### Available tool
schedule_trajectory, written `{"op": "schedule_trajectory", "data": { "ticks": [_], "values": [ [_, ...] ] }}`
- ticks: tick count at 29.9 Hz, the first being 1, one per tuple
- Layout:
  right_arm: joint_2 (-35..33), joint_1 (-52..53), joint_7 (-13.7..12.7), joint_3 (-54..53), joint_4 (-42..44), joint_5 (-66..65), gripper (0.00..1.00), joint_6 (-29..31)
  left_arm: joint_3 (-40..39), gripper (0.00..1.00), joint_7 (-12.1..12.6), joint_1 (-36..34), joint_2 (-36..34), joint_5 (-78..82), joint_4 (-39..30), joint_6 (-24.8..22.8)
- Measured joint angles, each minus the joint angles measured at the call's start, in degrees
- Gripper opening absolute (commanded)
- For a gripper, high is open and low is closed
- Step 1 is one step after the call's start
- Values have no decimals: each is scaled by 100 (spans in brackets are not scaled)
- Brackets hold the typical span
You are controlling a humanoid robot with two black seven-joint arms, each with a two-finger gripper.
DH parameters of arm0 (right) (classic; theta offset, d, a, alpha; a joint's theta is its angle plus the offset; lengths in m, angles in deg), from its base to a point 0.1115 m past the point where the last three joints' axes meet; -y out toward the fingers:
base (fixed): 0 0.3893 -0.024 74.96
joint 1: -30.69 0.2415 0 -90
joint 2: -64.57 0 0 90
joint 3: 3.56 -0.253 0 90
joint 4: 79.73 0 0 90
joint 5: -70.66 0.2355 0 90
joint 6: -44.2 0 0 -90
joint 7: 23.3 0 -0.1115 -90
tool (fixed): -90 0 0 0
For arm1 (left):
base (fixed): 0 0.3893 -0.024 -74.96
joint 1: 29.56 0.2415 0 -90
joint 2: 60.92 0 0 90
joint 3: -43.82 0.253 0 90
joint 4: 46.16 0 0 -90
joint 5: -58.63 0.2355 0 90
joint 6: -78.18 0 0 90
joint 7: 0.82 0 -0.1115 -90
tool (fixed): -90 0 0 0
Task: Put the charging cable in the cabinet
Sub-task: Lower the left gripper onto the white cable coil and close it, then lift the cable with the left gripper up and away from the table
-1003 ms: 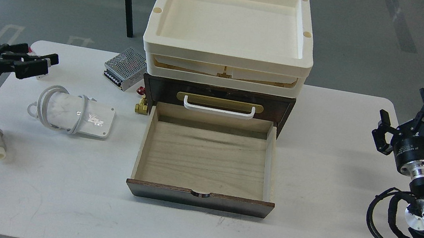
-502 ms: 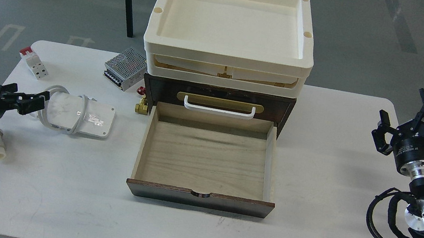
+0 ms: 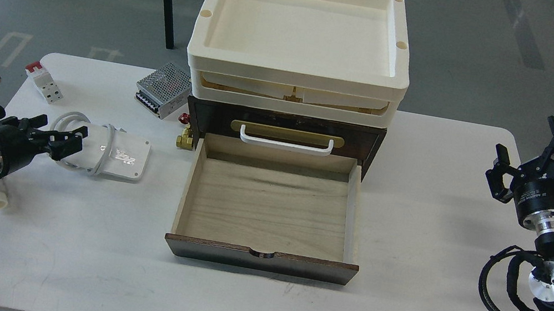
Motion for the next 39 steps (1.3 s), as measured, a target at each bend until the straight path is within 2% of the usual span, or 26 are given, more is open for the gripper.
{"op": "schedule_trajectory", "data": {
  "ticks": [2, 5, 15, 16, 17, 18, 19, 22, 34, 39],
  "values": [
    [0, 1, 0, 0, 0, 0, 99, 0, 8, 52, 0, 15, 154, -13, 314, 427],
    [0, 1, 0, -2, 0, 0, 99, 0, 97, 45, 1, 47, 316, -21, 697, 825],
    [0, 2, 0, -7, 0, 0, 99, 0, 481, 44, -1, 59, 366, -24, 839, 820],
    [0, 2, 0, -8, 0, 0, 99, 0, 522, 36, -1, 62, 361, -24, 838, 794],
    [0, 2, 0, -8, 0, 0, 99, 0, 562, 23, -1, 63, 355, -24, 829, 763],
    [0, 2, 0, -8, 0, 0, 99, 0, 592, 20, -1, 62, 352, -24, 821, 740],
    [0, 4, 0, -8, 0, 0, 99, 0, 608, 12, -1, 63, 344, -24, 815, 728],
    [0, 5, 0, -8, 0, 0, 99, 0, 628, 4, 0, 40, 323, -20, 794, 727],
    [0, 6, 0, -8, 0, 0, 99, 0, 612, 3, 1, -185, 209, -1190, 775, 725],
    [1, 2, 0, -7, 0, 0, 99, 0, 546, 4, 4, -299, 88, -1992, 773, 409]
  ]
}}
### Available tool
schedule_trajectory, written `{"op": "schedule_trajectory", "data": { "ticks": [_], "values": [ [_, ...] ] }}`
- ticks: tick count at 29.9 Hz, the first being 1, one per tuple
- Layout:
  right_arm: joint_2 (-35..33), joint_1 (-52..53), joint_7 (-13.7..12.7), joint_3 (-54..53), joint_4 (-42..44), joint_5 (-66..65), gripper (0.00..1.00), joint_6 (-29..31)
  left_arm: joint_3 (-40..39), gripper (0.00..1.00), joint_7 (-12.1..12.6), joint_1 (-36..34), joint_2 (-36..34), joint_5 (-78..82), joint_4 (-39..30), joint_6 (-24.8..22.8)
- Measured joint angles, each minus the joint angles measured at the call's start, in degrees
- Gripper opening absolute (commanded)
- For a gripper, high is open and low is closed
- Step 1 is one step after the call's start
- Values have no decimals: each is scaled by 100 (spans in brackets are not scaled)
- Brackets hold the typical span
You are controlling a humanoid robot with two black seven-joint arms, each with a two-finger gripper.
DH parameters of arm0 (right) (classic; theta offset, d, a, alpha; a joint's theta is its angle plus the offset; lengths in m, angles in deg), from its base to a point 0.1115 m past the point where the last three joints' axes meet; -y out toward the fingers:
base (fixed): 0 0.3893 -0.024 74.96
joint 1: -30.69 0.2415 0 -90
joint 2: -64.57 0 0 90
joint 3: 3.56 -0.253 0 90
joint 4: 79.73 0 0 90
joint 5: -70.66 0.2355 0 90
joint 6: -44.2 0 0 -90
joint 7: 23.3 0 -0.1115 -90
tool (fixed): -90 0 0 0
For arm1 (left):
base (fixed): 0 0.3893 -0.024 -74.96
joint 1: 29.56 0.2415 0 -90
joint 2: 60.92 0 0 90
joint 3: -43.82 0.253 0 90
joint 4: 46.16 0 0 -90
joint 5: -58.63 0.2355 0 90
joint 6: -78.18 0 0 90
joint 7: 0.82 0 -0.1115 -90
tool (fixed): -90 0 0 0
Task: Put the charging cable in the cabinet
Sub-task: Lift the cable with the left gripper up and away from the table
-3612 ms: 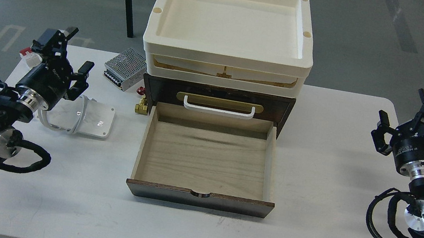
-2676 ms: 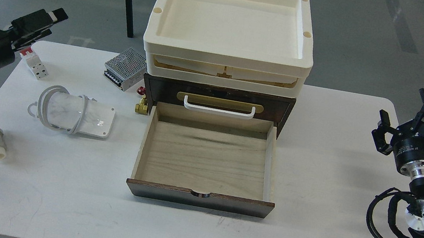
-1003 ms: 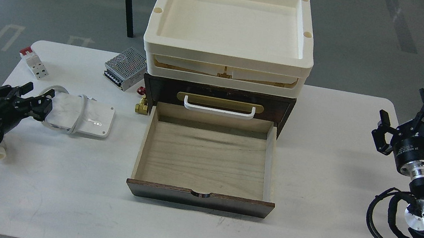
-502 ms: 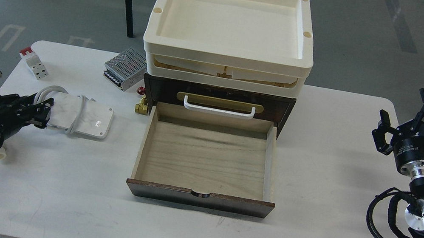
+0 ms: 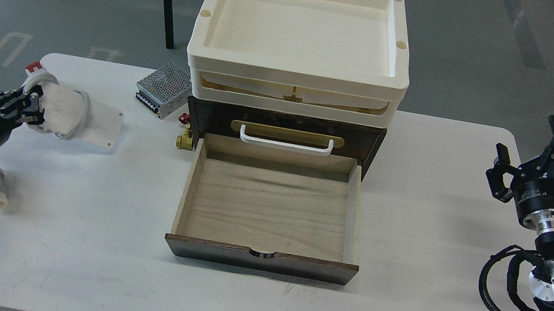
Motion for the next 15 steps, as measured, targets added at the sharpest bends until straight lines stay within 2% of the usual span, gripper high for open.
{"op": "schedule_trajectory", "data": {
  "ticks": [2, 9, 15],
  "values": [
    [0, -3, 0, 4, 0, 0, 99, 0, -3, 4, 0, -126, -59, -482, -4, -334],
    [6, -6, 0, 7, 0, 0, 99, 0, -6, 3, 0, -614, -478, -2407, -4, -2120],
    [6, -6, 0, 7, 0, -2, 99, 0, -19, 4, -1, -897, -724, -3586, -3, -2932]
  ]
}}
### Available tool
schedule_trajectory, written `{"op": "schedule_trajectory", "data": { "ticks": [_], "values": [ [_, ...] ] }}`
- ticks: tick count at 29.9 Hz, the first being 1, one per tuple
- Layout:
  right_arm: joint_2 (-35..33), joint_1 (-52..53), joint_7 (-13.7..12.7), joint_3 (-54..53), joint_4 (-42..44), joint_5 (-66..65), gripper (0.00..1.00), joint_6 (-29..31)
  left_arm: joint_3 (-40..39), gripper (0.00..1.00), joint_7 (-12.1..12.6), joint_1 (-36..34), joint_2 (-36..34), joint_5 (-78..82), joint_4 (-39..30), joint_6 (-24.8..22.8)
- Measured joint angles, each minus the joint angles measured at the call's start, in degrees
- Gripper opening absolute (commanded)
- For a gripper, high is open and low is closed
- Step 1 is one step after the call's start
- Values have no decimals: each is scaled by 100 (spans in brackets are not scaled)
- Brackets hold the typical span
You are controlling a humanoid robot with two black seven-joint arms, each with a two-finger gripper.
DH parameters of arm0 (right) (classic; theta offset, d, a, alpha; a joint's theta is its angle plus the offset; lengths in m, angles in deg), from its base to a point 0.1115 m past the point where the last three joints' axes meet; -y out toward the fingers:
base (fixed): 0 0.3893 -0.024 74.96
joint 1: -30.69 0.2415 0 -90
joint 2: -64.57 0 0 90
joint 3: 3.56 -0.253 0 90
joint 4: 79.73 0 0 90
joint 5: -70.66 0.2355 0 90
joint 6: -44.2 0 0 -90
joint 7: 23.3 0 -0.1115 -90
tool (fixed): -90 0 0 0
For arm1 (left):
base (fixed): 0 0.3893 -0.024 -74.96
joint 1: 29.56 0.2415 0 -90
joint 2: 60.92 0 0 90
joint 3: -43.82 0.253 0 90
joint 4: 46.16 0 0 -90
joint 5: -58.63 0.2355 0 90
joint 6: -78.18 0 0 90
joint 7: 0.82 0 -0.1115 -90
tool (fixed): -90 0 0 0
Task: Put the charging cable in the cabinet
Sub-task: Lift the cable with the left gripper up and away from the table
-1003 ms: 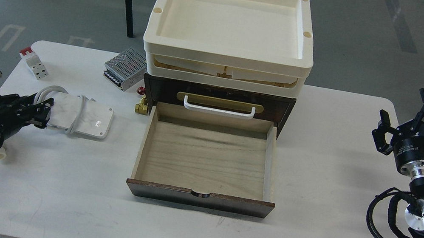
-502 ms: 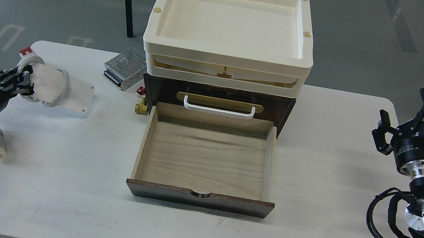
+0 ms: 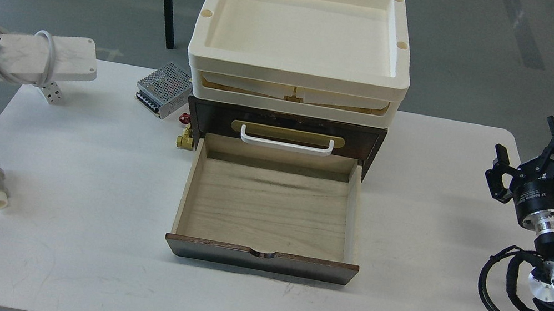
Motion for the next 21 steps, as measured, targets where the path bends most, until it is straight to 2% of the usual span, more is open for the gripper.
{"op": "schedule_trajectory", "data": {
  "ticks": [12, 17, 21],
  "values": [
    [2, 0, 0, 0, 0, 0, 99, -10, -12, 5, -3, -1228, -31, -1394, -9, -1512],
    [2, 0, 0, 0, 0, 0, 99, -10, -12, 7, -4, -1687, 10, -1418, -50, -1677],
    [2, 2, 0, 14, 0, 0, 99, -10, 38, 7, -3, -1833, 7, -1284, -453, -1684]
  ]
}}
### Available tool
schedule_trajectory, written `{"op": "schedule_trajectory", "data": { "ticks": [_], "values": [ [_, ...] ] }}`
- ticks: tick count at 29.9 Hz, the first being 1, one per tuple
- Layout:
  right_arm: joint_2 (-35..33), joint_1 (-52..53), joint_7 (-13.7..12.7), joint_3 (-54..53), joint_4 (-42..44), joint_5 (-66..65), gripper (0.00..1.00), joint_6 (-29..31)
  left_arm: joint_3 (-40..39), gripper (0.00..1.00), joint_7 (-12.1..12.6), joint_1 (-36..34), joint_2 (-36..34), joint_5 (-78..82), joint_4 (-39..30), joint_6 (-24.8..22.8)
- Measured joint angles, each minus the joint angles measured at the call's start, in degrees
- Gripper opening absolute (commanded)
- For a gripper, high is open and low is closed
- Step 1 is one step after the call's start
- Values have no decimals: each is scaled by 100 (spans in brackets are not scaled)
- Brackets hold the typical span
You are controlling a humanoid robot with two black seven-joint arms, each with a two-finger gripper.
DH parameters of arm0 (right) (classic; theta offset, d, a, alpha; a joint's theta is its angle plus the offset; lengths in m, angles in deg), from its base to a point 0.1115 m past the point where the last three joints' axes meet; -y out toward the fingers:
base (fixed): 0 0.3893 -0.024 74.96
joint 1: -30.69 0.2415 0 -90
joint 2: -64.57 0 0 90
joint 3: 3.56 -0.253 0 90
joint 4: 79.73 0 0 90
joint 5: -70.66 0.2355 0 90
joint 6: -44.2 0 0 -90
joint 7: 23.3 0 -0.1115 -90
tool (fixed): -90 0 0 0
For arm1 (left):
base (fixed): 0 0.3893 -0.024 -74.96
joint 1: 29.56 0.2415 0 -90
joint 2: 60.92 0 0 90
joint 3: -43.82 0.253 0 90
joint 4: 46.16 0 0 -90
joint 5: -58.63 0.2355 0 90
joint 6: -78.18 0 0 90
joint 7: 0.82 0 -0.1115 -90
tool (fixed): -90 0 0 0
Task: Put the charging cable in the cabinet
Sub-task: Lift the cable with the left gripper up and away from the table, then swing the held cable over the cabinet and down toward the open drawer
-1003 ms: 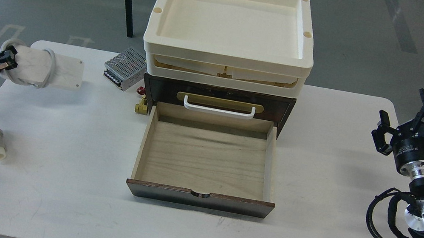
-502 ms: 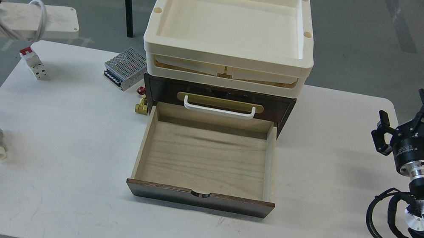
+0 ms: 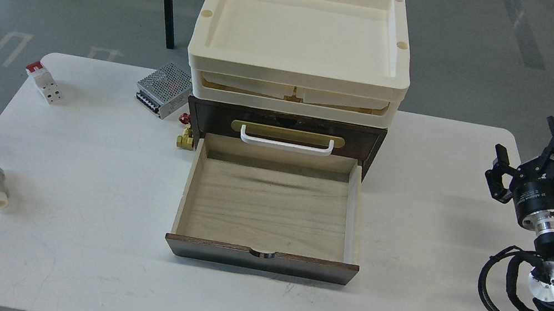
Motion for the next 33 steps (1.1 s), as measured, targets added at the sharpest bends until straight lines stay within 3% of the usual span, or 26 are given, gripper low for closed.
{"op": "schedule_trajectory", "data": {
  "ticks": [13, 20, 33],
  "values": [
    [-3, 5, 0, 12, 0, -5, 99, 0, -8, 6, 0, -684, -222, 800, -1713, 0],
    [-3, 5, 0, 13, 0, -2, 99, 1, -40, 6, 0, -1026, -613, 1304, -3157, 1],
    [-3, 7, 0, 12, 0, -2, 99, 1, -60, 5, 1, -1106, -613, 3205, -5359, 1]
  ]
}}
